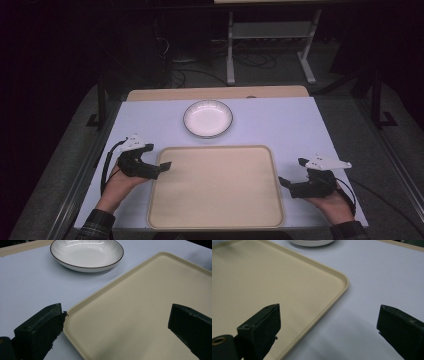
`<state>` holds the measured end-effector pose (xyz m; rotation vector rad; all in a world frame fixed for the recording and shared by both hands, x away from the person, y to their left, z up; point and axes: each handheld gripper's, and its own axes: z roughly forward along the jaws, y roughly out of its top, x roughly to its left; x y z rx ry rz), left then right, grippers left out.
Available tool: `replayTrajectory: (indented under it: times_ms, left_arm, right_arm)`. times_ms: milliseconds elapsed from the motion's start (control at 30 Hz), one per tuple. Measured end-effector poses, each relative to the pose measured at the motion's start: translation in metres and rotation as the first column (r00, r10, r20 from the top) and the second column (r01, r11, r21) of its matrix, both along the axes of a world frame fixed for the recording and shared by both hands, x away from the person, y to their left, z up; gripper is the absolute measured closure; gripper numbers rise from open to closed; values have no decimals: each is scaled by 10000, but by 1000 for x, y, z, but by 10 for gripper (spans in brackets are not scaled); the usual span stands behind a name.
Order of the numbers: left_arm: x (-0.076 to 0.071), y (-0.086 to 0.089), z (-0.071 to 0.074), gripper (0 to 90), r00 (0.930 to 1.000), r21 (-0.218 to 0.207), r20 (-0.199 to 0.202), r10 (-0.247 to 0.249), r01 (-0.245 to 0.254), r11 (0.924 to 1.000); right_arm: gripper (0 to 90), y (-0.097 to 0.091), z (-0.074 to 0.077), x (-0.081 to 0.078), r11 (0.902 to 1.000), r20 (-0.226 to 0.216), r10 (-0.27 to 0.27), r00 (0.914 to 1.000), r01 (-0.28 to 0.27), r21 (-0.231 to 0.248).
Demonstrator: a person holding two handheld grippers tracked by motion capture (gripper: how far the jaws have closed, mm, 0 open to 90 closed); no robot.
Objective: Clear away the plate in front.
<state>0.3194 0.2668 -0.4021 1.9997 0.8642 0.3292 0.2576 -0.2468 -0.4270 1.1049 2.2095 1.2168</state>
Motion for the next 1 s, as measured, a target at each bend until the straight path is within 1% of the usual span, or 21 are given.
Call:
replayTrajectory:
  times_ms: [167, 267, 300, 433, 667, 767, 1000]
  left_arm:
    - [5, -4, 2, 0, 10000, 13, 32, 14, -14, 10000]
    - [9, -7, 2, 0, 10000, 48, 1, 16, -16, 10000]
    - [11, -9, 2, 0, 10000, 98, -2, 3, -3, 10000]
    - [15, -12, 3, 0, 10000, 81, -31, -2, 2, 10000]
    - [27, -18, 4, 0, 10000, 123, -29, 41, -41, 9999]
    - [30, -19, 4, 0, 9999, 53, -83, 122, -121, 9999]
    - [39, -23, 8, 0, 9999, 78, 1, 148, -148, 9999]
  right_arm:
    - [43, 0, 1, 1, 10000, 42, -56, 10000, 56, 67]
    - [44, 0, 0, 1, 10000, -2, -63, 10000, 63, 75]
    - [44, -1, 0, 0, 9999, 44, -55, 10000, 54, 87]
    - [44, -1, 1, 0, 9998, 74, -103, 9999, 102, 153]
    - [44, -1, 2, 1, 9997, 140, -124, 9998, 121, 211]
    - [44, -2, 3, 0, 9996, 148, -152, 9998, 148, 255]
    - [44, -3, 3, 1, 9994, 157, -158, 9998, 153, 318]
